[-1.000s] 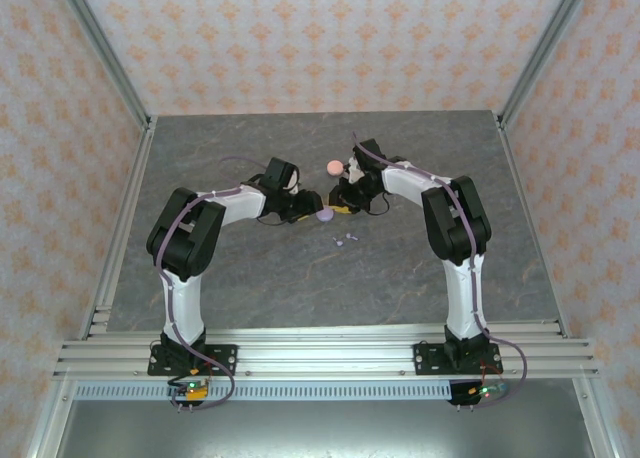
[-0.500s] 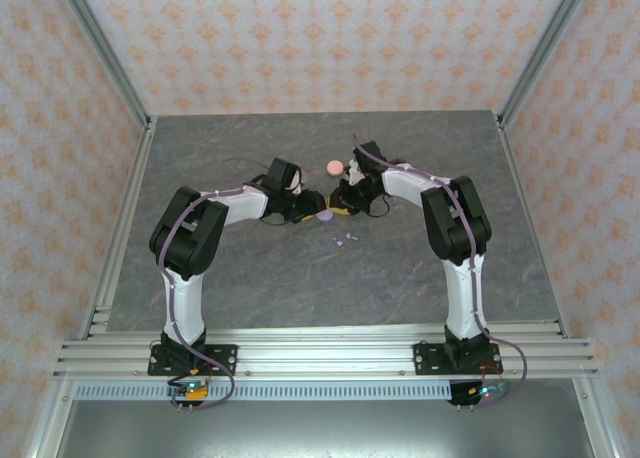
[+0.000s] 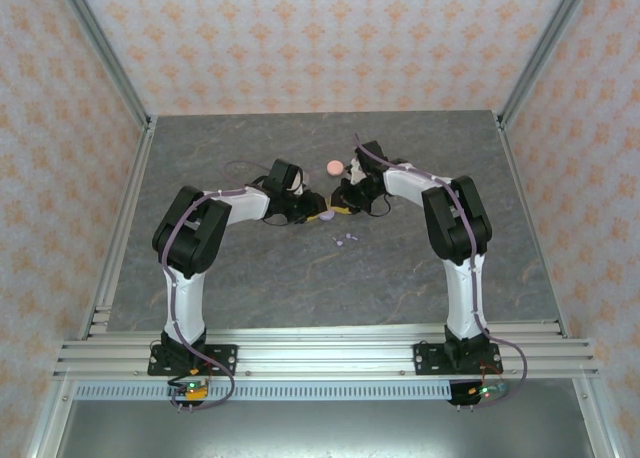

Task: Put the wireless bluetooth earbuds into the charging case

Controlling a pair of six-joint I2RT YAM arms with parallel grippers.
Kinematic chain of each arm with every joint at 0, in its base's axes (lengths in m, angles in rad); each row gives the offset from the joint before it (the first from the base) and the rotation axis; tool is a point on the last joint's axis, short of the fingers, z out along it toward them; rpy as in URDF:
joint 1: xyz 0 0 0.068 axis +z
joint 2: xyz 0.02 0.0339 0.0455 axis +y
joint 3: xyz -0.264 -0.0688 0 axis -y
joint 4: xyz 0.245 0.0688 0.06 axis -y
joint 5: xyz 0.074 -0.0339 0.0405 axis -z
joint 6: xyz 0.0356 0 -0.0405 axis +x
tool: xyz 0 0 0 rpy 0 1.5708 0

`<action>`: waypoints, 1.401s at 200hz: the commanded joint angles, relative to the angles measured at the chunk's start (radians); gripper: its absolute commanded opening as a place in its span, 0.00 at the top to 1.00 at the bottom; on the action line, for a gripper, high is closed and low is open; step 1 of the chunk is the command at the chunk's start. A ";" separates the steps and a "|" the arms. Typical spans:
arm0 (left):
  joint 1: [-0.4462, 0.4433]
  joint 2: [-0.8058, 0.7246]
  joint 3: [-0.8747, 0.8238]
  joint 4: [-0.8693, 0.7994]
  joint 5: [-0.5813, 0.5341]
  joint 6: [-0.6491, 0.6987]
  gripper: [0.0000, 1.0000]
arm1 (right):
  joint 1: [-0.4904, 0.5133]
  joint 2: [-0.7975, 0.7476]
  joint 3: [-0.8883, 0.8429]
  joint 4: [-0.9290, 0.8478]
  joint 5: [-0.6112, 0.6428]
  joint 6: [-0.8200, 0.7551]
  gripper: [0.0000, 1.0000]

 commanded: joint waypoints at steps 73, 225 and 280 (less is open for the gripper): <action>0.001 -0.131 -0.065 0.089 -0.037 0.003 0.77 | -0.028 -0.177 -0.114 0.065 0.011 0.042 0.66; 0.020 -0.307 -0.118 0.141 0.095 0.143 0.78 | -0.105 -0.375 -0.235 0.213 -0.237 0.005 0.55; 0.021 -0.358 -0.137 0.187 0.166 0.164 0.78 | -0.109 -0.389 -0.242 0.277 -0.322 0.025 0.52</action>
